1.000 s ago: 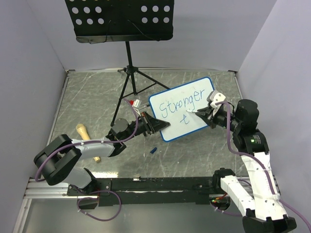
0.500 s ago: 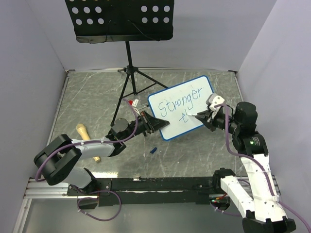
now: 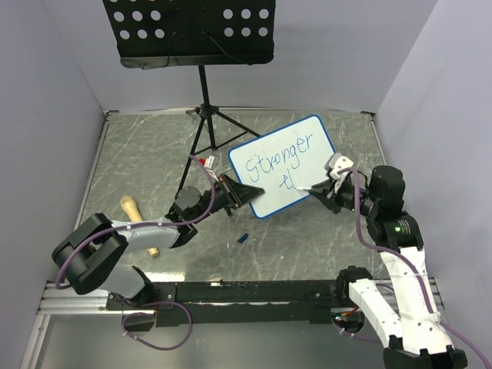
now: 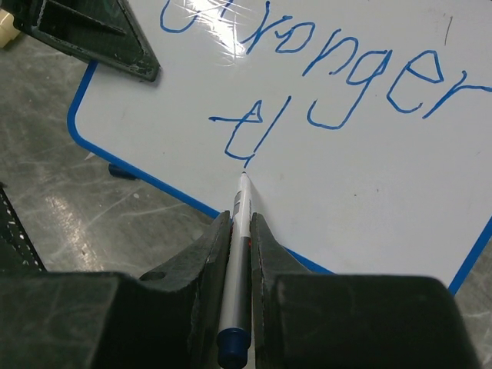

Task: Write a sentence on the whiteboard

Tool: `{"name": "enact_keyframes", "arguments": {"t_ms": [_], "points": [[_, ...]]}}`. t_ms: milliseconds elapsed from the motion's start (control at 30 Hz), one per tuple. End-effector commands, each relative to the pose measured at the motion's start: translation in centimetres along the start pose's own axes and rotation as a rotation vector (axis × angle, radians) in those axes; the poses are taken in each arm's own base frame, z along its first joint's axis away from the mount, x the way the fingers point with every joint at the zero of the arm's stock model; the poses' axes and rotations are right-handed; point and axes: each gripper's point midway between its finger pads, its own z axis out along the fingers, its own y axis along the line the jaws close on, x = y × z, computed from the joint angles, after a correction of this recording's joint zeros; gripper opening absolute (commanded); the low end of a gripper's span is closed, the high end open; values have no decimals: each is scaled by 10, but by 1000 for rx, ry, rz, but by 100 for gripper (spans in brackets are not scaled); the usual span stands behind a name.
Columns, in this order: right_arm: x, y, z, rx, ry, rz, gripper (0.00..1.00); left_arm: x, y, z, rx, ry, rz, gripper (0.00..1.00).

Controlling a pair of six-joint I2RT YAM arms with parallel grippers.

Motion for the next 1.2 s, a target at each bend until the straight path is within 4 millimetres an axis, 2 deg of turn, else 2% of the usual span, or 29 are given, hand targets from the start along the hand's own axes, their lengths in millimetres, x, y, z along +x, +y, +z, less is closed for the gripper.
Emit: {"name": "enact_keyframes", "arguments": {"t_ms": [0, 67, 300, 667, 833, 1167], "points": [[-17, -7, 3, 5, -52, -19, 0, -22, -61, -3, 217, -67, 64, 1], [-24, -9, 3, 8, -71, -25, 0, -19, -61, -3, 223, -53, 63, 1], [-30, -13, 6, 10, -86, -17, 0, -15, -65, -1, 247, -26, 64, 1], [-14, -24, 9, 63, -30, -1, 0, -15, -69, -4, 269, -31, 66, 1], [-13, -30, 6, 102, -18, -11, 0, -18, -68, -6, 256, -48, 68, 1], [-6, -21, 4, 63, 5, -8, 0, -21, -70, -6, 258, -59, 76, 1]]}}
